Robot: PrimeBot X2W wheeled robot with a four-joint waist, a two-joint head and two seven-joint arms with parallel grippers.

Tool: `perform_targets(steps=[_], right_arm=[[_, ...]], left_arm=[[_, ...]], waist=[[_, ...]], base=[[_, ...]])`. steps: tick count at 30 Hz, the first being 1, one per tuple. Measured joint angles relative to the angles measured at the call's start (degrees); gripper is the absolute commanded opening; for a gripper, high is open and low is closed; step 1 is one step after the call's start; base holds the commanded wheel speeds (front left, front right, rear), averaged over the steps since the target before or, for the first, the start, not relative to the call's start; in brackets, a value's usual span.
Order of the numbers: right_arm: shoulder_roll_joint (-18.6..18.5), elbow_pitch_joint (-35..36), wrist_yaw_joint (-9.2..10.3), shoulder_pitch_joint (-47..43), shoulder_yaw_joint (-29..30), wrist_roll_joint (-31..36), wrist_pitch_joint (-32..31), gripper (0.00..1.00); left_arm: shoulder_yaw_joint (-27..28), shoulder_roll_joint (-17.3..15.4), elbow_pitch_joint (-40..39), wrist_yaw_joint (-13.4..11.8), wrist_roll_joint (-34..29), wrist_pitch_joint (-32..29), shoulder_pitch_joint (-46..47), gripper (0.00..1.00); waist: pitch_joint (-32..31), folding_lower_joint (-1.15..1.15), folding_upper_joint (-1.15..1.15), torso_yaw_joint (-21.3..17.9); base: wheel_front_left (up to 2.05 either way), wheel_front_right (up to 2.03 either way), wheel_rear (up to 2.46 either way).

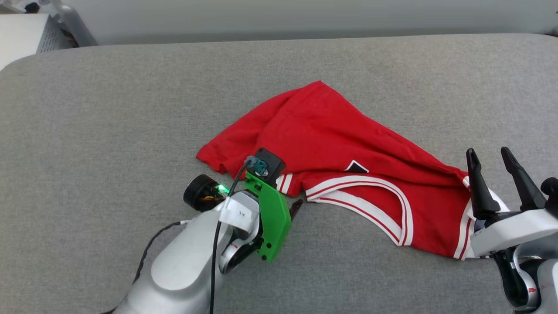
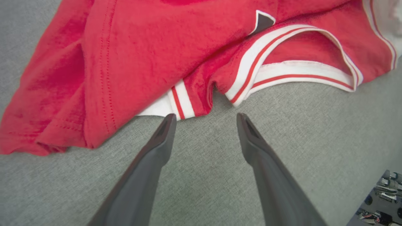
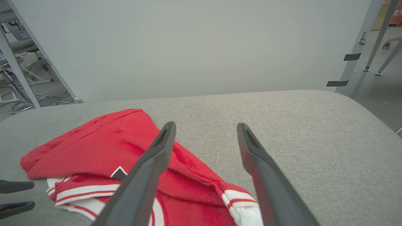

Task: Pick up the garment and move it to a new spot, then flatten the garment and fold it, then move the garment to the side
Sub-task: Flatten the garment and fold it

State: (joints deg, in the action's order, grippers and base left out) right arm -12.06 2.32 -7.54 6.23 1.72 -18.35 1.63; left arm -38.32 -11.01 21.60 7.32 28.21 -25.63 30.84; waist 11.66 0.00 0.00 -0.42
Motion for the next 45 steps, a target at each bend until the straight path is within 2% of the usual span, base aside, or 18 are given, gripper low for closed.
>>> perform_targets(steps=[6, 12, 16, 17, 20, 24, 30, 33, 40, 45], right_arm=[[1.6, -0.3, -0.01, 1.2, 2.0, 1.0, 1.5, 1.00], [2.8, -1.1, 0.00, 1.3, 2.9, 1.7, 1.7, 1.00], [3.5, -1.4, 0.00, 2.2, 3.0, 2.3, 1.9, 1.00], [3.6, -1.7, 0.00, 2.5, 2.6, 2.5, 2.2, 1.00], [3.7, -2.0, 0.00, 2.5, 2.4, 2.6, 2.2, 1.00], [3.5, -2.4, -0.01, 2.4, 1.9, 2.6, 2.2, 1.00], [2.9, -2.8, 0.00, 1.9, 1.1, 2.3, 1.8, 1.00], [2.6, -3.0, 0.00, 0.9, 0.8, 1.9, 1.4, 1.00], [2.5, -3.1, 0.00, -1.8, 0.0, 1.4, 0.0, 1.00], [2.5, -3.1, 0.00, -2.4, -0.5, 1.2, -0.7, 1.00]], left_arm=[[-6.2, -3.5, 1.5, 0.0, -0.9, -1.3, 5.9, 1.00], [-9.4, -3.7, 5.4, 0.0, 0.8, -1.2, 8.8, 1.00], [-10.0, -3.3, 7.9, 0.0, 4.3, -2.4, 10.6, 1.00], [-10.0, -3.0, 9.4, 0.0, 7.0, -4.2, 11.5, 0.00], [-9.7, -3.1, 9.7, 0.0, 8.7, -3.6, 11.6, 0.00], [-8.7, -3.3, 10.1, -0.1, 10.0, 0.2, 10.3, 0.00], [-7.5, -5.3, 7.5, -1.7, 10.5, 4.0, 4.8, 0.00], [-7.1, -7.5, 4.5, -3.2, 10.8, 4.9, 1.3, 0.00], [-6.1, -14.0, -5.5, -8.7, 11.9, 4.3, -8.9, 0.00], [-6.8, -14.2, -11.3, -11.6, 13.5, 3.8, -15.0, 0.00]], waist=[[2.8, 0.00, 0.00, -1.6], [4.7, 0.00, 0.00, -2.5], [5.5, 0.00, 0.00, -2.6], [5.8, 0.00, 0.00, -2.5], [5.6, 0.00, 0.00, -2.1], [4.5, 0.00, 0.00, -1.4], [1.5, 0.00, 0.00, 0.3], [-0.3, 0.00, 0.00, 1.4], [-3.6, 0.00, 0.00, 5.1], [-5.2, 0.00, 0.00, 7.7]], base=[[0.00, 0.00, 0.00], [0.00, 0.00, 0.00], [0.00, 0.00, 0.00], [0.00, 0.00, 0.00], [0.00, 0.00, 0.00], [0.00, 0.00, 0.00], [0.00, 0.00, 0.00], [0.00, 0.00, 0.00], [0.00, 0.00, 0.00], [0.00, 0.00, 0.00]])
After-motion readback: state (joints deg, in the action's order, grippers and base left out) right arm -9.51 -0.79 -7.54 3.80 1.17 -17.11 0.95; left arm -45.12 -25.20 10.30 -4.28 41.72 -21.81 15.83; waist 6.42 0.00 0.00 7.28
